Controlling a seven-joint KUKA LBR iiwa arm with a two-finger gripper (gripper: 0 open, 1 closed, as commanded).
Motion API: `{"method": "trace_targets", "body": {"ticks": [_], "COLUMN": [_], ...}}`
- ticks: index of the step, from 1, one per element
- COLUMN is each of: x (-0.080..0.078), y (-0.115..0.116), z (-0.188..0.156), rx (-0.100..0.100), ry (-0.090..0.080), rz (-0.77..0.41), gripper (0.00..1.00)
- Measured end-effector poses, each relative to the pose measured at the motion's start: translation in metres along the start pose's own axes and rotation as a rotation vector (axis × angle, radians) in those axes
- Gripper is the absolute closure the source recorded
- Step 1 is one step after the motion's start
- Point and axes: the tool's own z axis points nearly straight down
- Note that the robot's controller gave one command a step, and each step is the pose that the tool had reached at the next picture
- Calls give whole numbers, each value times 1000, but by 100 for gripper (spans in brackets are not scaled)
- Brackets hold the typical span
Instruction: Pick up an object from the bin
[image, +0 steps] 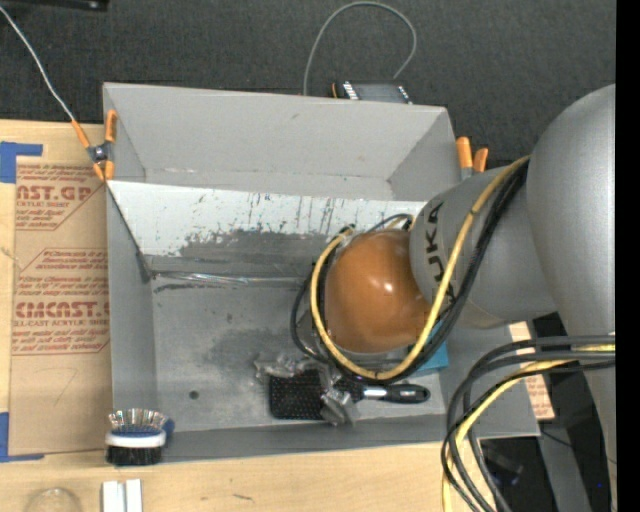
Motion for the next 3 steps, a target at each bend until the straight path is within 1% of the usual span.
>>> {"method": "trace_targets", "body": {"ticks": [1,2,3], "x": [-3,-3,-21], "y": [-1,-11,7], "z": [-5,-4,-4], "rx": [6,2,5], "ry": [-7,-6,-7], "rz": [-1,56,209], "gripper": [100,100,100]}}
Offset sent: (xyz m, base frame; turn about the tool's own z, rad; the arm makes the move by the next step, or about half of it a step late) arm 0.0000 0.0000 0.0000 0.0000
